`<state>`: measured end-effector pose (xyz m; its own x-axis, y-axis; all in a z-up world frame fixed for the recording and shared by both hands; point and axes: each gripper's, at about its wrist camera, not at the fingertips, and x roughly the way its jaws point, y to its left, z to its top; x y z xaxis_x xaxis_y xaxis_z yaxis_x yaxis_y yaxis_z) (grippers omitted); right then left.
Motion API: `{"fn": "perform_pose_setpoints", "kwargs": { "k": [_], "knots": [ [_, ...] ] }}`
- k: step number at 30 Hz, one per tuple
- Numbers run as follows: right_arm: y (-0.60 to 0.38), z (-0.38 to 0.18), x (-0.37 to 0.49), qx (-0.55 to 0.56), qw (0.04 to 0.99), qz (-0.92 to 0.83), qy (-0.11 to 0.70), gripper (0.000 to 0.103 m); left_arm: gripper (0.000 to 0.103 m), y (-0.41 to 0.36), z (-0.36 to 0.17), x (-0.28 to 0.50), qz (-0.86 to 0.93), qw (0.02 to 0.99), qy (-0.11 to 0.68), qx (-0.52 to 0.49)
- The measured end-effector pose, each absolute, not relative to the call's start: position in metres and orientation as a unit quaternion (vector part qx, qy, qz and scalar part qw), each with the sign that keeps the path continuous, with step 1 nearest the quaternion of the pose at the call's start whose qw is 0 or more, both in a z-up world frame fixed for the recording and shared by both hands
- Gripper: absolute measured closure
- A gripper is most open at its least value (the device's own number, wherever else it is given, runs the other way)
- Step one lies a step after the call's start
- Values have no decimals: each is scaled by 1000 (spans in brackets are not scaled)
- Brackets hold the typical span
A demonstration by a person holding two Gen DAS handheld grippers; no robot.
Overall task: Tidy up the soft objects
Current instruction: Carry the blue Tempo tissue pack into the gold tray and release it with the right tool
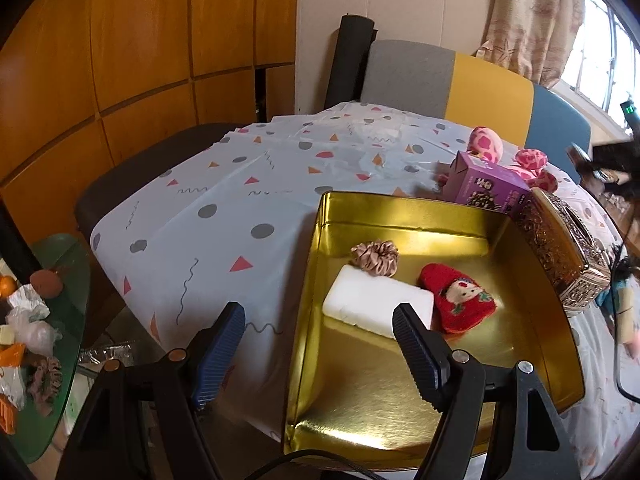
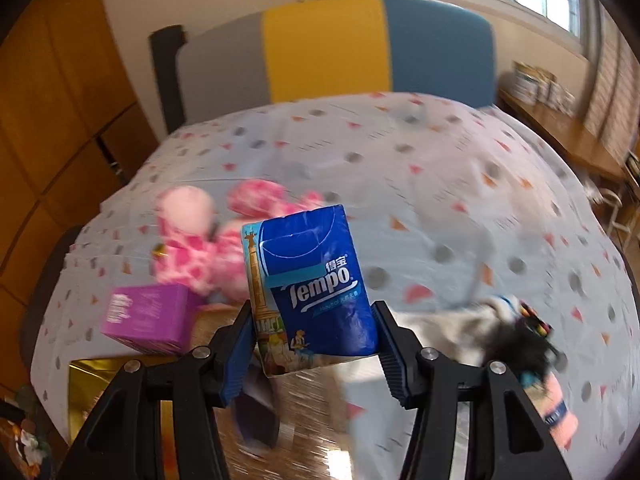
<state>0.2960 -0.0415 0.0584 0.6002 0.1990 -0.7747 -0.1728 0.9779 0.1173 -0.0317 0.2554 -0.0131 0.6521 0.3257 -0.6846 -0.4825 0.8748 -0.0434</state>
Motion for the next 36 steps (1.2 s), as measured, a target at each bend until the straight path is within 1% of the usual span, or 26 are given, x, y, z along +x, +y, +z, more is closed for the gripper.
{"fn": "perform_pose_setpoints", "kwargs": {
  "k": [8,14,19,26,31,36],
  "knots": [
    [39,73,292,-13,888,184,421,47,26,262,-19,-38,231,897,358,-117],
    [92,66,267,-44,868,259,422,47,26,270,-21,-44,244,892,359,-128],
    [126,45,234,-81,839,313,438,47,26,276,-21,-48,250,890,357,-136],
    [162,-5,190,-119,792,358,480,47,26,276,-23,-50,246,891,356,-139],
    [178,-42,188,-113,773,347,518,46,26,275,-25,-50,244,889,360,-142],
    [182,-62,191,-89,777,329,530,45,26,275,-26,-50,244,888,362,-143]
  ]
}}
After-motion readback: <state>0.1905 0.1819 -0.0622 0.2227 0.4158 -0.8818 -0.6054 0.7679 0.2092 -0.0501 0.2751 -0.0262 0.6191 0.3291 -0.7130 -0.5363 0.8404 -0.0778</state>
